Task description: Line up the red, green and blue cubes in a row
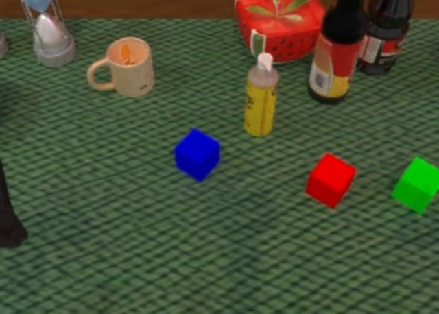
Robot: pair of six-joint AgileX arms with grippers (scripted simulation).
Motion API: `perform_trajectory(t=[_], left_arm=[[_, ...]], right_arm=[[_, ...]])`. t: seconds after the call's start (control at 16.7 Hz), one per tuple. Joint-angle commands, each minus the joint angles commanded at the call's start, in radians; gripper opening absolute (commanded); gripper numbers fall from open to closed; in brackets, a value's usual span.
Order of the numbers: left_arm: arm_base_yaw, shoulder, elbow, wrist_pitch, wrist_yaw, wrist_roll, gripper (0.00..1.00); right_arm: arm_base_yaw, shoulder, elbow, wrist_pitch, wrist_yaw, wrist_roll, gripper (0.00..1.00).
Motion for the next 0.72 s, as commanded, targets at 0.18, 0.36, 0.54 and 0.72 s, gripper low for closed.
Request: perform_trajectory(t=[0.18,0.36,0.54,0.72], left_arm=[[0.0,0.0,0.0,0.0,0.0,0.0,1.0],[0.0,0.0,0.0,0.0,0.0,0.0,1.0],[0.0,0.0,0.0,0.0,0.0,0.0,1.0],[0.0,0.0,0.0,0.0,0.0,0.0,1.0]], right_arm=[[0.003,0.01,0.01,-0.007,-0.001,-0.003,1.0],[0.031,0.103,0.101,-0.067,-0.004,-0.029,1.0],[0.075,0.291,0.27,-0.176,-0.004,-0.075,1.0],[0.131,0.566,0.485,-0.322,-0.002,-0.137,1.0]])
